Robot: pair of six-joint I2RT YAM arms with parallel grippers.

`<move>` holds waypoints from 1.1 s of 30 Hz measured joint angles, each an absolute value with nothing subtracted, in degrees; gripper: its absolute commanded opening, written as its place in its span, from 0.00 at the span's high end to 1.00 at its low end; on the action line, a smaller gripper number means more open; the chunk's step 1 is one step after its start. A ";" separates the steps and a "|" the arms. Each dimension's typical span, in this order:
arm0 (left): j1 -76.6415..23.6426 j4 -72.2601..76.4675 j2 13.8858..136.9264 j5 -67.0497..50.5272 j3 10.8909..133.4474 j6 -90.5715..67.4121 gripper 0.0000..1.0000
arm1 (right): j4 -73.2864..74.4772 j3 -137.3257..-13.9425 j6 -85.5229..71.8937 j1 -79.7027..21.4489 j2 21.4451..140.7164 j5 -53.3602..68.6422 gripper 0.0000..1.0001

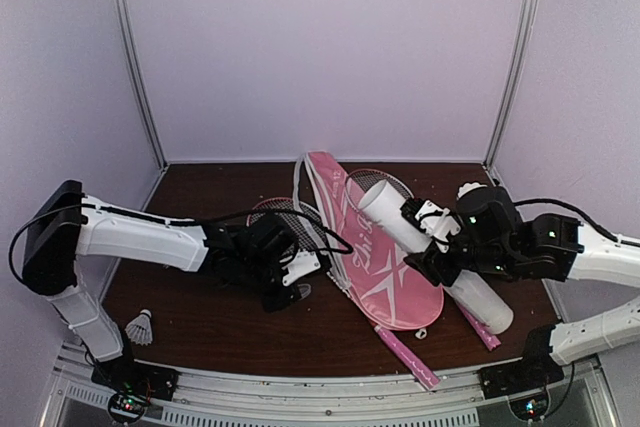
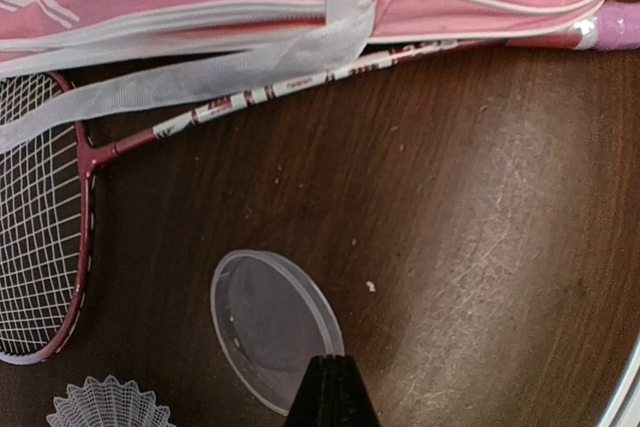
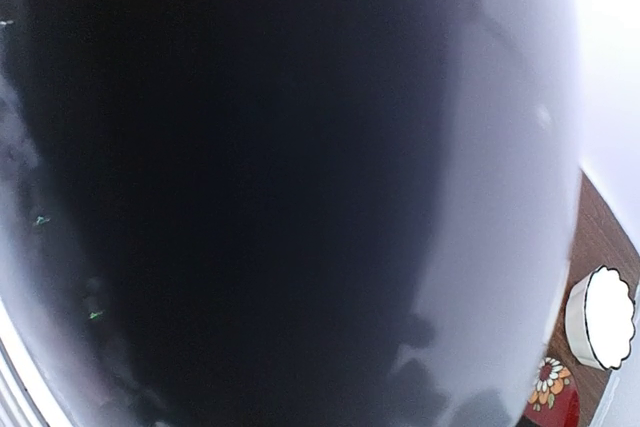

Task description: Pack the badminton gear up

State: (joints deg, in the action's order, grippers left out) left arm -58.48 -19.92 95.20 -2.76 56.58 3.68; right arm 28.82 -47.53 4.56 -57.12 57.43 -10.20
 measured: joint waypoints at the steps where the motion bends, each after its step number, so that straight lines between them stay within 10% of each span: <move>1: -58.48 -20.73 96.23 -2.11 57.23 3.62 0.86 | 28.75 -47.37 4.54 -57.12 57.19 -10.13 0.51; 3: -58.48 -22.04 97.27 -1.32 58.22 3.75 0.64 | 28.67 -47.07 4.51 -57.12 56.80 -9.89 0.51; 11: -58.26 -28.21 95.57 -0.01 60.97 3.88 0.32 | 28.45 -46.48 4.54 -57.12 56.69 -8.73 0.51; 33: -45.54 -49.47 99.72 15.77 76.60 -2.74 0.28 | 28.53 -46.50 4.67 -57.52 56.69 -7.79 0.51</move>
State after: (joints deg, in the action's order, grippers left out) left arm -45.54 -49.47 99.72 15.77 76.60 -2.74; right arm 28.53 -46.50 4.67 -57.52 56.69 -7.79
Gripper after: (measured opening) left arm 0.732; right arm 0.643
